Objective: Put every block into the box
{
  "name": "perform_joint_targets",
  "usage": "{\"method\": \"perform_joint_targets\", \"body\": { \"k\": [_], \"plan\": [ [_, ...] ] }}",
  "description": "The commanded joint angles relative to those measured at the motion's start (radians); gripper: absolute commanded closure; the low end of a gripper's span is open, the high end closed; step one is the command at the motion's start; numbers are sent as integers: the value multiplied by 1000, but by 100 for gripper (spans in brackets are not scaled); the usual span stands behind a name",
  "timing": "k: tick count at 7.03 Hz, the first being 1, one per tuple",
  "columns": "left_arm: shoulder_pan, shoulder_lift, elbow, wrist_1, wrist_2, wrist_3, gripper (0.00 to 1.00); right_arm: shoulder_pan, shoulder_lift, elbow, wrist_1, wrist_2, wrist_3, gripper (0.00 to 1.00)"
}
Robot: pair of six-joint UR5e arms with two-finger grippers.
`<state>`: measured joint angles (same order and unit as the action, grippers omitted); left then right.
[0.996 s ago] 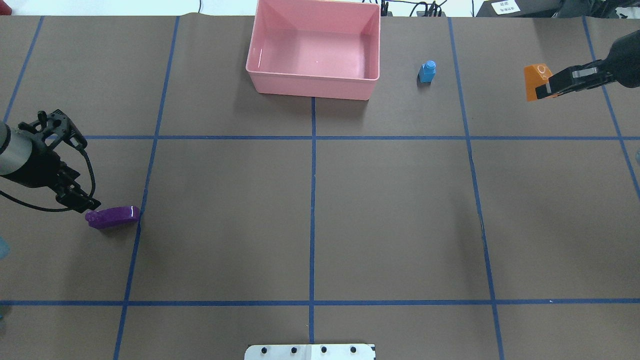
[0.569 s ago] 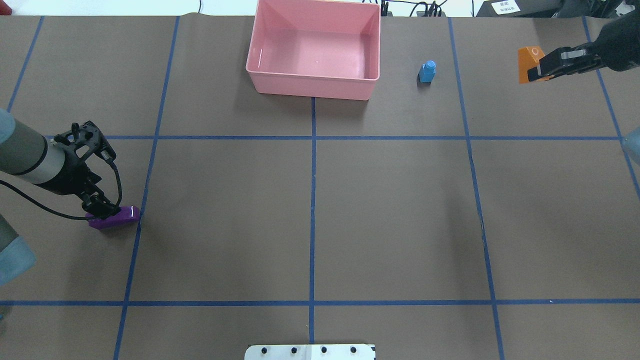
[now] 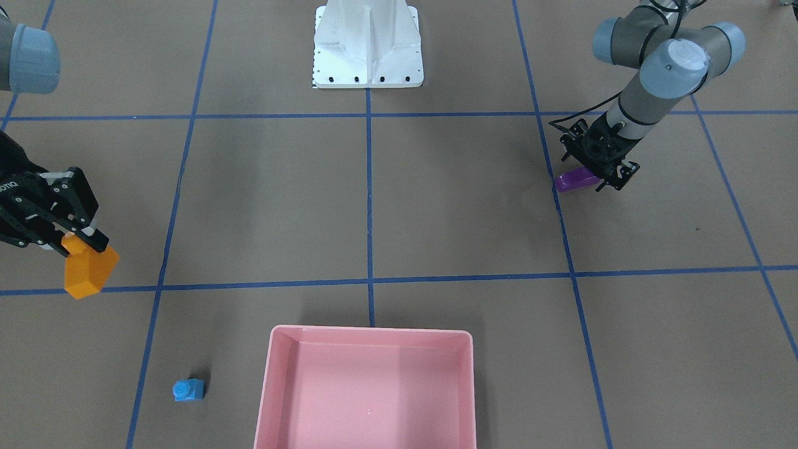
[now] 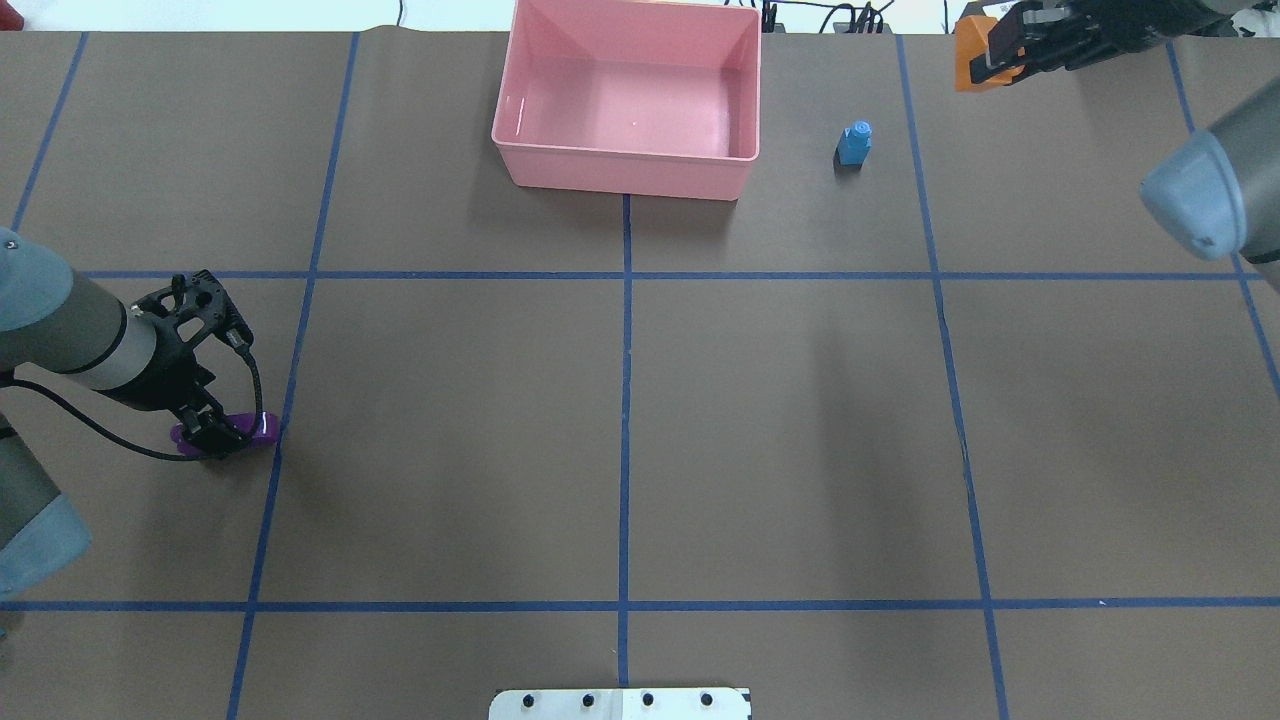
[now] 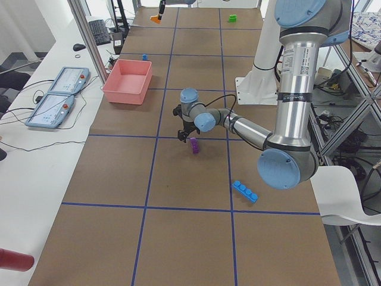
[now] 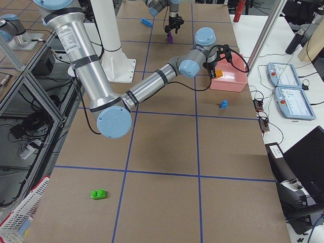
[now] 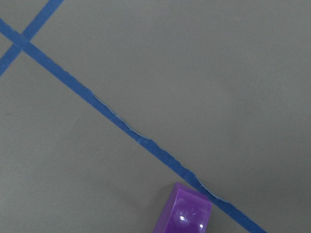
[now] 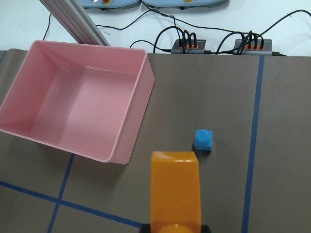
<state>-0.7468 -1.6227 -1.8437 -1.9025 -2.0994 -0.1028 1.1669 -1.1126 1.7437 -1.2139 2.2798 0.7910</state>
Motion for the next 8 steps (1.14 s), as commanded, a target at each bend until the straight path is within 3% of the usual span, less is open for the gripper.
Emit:
{"method": "perform_joint_targets", "body": {
  "k": [1,5,6,7,8],
  "plan": [
    [9,1,23,0,4,0,0,-44,92,-68,-1,-60,10,100],
    [30,3,66,-1,35,-8,0,-128,240,-167,0,-164,111,100],
    [30,6,66,-1,30,-14,25,-130,244,-167,1,-180,113,100],
    [30,12,57,2,30,-17,91,-136,246,-168,1,-183,113,100],
    [27,14,46,2,21,-88,100,-147,275,-188,1,-203,113,100]
  ]
}}
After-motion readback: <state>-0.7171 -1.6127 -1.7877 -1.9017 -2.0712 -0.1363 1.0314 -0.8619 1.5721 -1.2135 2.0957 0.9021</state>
